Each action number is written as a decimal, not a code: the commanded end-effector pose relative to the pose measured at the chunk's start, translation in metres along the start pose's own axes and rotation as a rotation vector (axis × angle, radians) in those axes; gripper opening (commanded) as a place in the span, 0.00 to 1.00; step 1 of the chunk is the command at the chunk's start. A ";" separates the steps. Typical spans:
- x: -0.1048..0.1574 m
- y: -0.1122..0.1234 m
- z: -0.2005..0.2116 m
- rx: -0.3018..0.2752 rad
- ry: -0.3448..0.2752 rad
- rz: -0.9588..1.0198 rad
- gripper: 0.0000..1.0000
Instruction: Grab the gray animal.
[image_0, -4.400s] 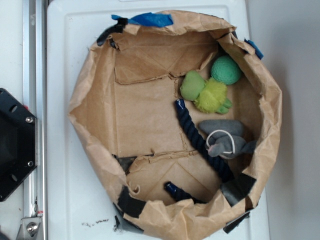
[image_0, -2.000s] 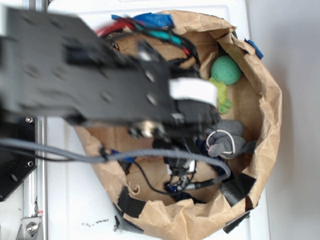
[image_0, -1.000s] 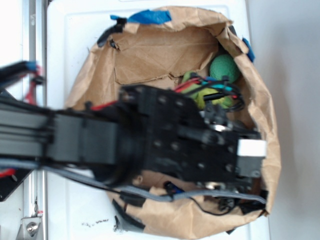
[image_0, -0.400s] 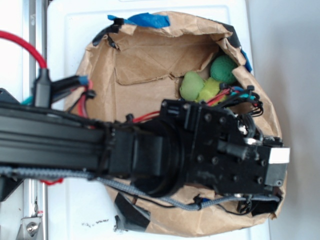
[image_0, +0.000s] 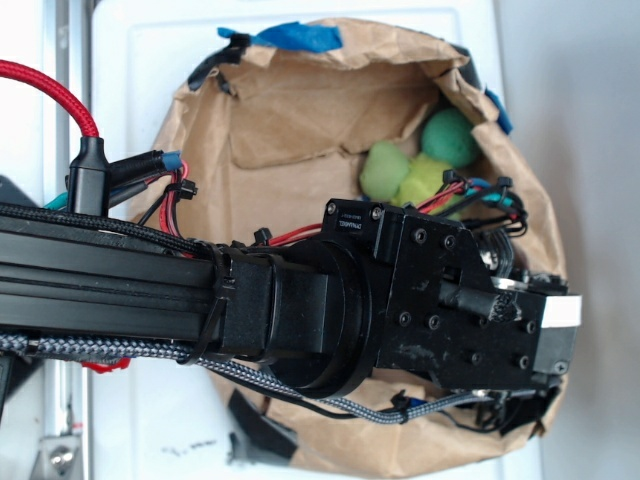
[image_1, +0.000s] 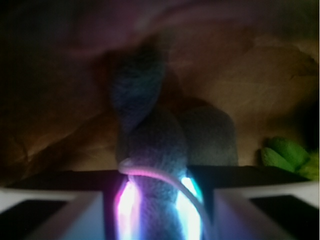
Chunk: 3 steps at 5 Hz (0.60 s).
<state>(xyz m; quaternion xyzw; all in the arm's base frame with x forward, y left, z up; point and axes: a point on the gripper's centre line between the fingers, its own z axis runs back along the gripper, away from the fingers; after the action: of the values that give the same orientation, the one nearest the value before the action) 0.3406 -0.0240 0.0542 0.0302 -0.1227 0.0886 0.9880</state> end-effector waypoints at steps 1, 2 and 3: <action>0.016 -0.006 0.022 -0.024 -0.064 0.006 0.00; 0.013 -0.003 0.031 -0.028 -0.063 0.009 0.00; 0.003 0.011 0.055 -0.037 -0.040 0.032 0.00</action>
<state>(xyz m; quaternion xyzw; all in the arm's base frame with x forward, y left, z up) 0.3203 -0.0223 0.0840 0.0191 -0.1051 0.0942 0.9898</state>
